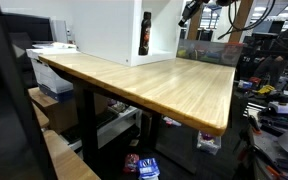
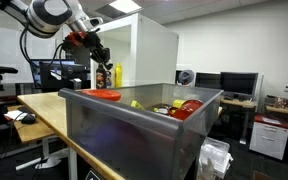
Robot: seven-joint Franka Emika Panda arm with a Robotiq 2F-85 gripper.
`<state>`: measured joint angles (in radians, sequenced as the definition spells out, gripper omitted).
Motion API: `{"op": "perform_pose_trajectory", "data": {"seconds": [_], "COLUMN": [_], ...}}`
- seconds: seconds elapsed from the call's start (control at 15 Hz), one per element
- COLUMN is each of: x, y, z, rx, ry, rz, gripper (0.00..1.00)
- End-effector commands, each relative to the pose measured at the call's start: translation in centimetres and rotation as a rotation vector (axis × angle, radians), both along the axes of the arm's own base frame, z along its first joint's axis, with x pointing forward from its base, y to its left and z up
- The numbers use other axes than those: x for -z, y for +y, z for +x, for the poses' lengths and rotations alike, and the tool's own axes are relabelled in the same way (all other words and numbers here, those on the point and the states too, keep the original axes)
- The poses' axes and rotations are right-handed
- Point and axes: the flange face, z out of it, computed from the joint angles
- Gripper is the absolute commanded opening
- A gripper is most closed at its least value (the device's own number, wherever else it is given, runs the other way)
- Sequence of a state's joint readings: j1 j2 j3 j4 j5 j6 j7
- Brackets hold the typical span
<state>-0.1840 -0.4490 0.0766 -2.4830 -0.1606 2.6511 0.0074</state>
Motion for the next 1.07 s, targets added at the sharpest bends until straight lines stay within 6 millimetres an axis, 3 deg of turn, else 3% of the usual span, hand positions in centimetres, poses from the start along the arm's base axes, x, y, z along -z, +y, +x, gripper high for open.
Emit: {"op": "perform_pose_trajectory", "data": {"seconds": [0.0,0.27,0.33,0.4,1.0], "x": [0.5,0.7,0.6,0.5,-1.3], "y": [1.0,1.4,1.4,1.3,1.0], "z": [-3.5,-5.8,-6.4,-6.8,-10.2], "rx": [0.013,-0.006,-0.001,0.011,-0.037], "ry": [0.140,0.326,0.355,0.373,0.456], "rz": [0.044,0.114,0.120,0.117,0.137], "gripper": [0.00,0.05,0.28,0.29,0.77]}}
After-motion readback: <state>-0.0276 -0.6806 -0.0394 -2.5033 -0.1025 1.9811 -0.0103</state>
